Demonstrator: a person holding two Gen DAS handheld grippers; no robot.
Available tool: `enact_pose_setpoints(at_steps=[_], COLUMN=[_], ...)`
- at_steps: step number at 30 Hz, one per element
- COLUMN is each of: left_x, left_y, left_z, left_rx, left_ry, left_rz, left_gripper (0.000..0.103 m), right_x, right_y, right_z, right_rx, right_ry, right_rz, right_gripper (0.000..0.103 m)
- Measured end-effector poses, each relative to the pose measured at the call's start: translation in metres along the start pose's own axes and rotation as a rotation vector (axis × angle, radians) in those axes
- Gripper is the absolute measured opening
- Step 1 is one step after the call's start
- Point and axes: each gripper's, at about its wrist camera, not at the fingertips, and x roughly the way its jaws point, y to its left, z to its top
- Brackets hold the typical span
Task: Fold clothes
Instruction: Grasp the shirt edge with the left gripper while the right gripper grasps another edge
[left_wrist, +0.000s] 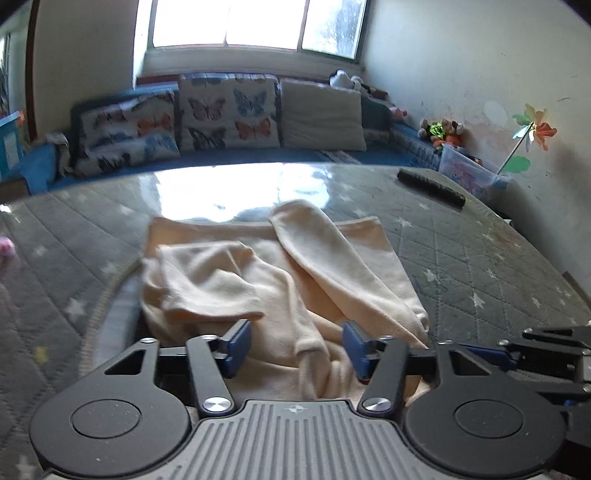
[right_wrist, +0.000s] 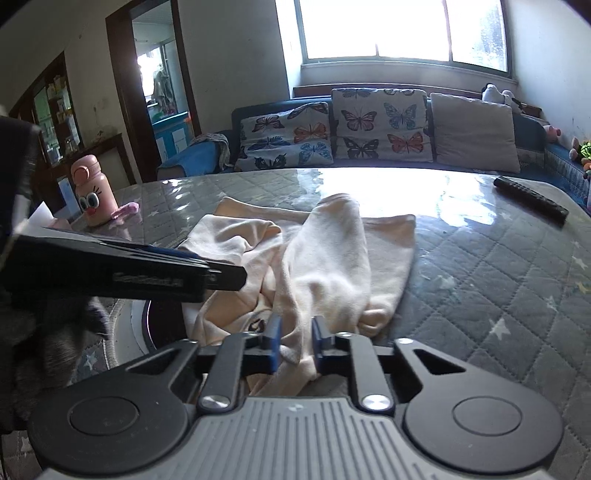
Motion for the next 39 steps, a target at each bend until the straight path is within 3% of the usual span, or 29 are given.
enact_pose_setpoints(at_steps=[3, 4, 9, 13, 15, 16, 17, 19, 22, 23, 26, 32, 39], left_x=[0.009, 0.01, -0.012, -0.039, -0.052, -0.059, -0.065, -0.075, -0.088, -0.092, -0.102, -0.125, -0.14], left_y=[0.005, 0.008, 0.016, 0.021, 0.022, 0.022, 0.021, 0.022, 0.027, 0.029, 0.037, 0.048, 0.047], left_z=[-0.002, -0.004, -0.009, -0.01, -0.013, -0.015, -0.017, -0.021, -0.032, -0.036, -0.047, -0.073, -0.108], left_rx=[-0.031, -0.045, -0.069, -0.084, -0.084, -0.084, -0.083, -0.085, -0.109, -0.115, -0.145, -0.186, -0.139], left_ry=[0.035, 0.038, -0.026, -0.084, -0.105, -0.115, -0.125, -0.139, -0.145, -0.147, -0.147, -0.129, -0.042], left_rz=[-0.042, -0.055, -0.065, -0.044, -0.03, -0.023, -0.017, -0.001, 0.013, 0.023, 0.048, 0.043, 0.009], left_gripper=[0.013, 0.01, 0.007, 0.007, 0.007, 0.007, 0.007, 0.007, 0.007, 0.007, 0.007, 0.007, 0.008], right_x=[-0.003, -0.003, -0.007, -0.011, -0.009, -0.007, -0.002, 0.008, 0.023, 0.027, 0.021, -0.028, -0.074], right_y=[-0.005, -0.006, -0.008, -0.005, 0.004, 0.011, 0.016, 0.026, 0.032, 0.034, 0.033, 0.014, -0.008], right_z=[-0.002, -0.002, -0.001, 0.002, 0.006, 0.008, 0.009, 0.011, 0.009, 0.008, 0.002, -0.012, -0.044], right_rx=[0.015, 0.015, 0.031, 0.033, 0.005, -0.014, -0.034, -0.075, -0.102, -0.11, -0.104, -0.053, -0.012], right_ry=[-0.001, -0.001, -0.01, -0.026, -0.033, -0.037, -0.032, -0.023, 0.011, 0.022, 0.023, -0.028, 0.049], right_rz=[0.002, 0.004, 0.017, 0.027, 0.039, 0.046, 0.043, 0.038, 0.017, 0.011, 0.005, 0.01, 0.016], right_gripper=[0.006, 0.005, 0.003, 0.011, 0.022, 0.036, 0.041, 0.041, 0.035, 0.022, 0.005, 0.002, 0.002])
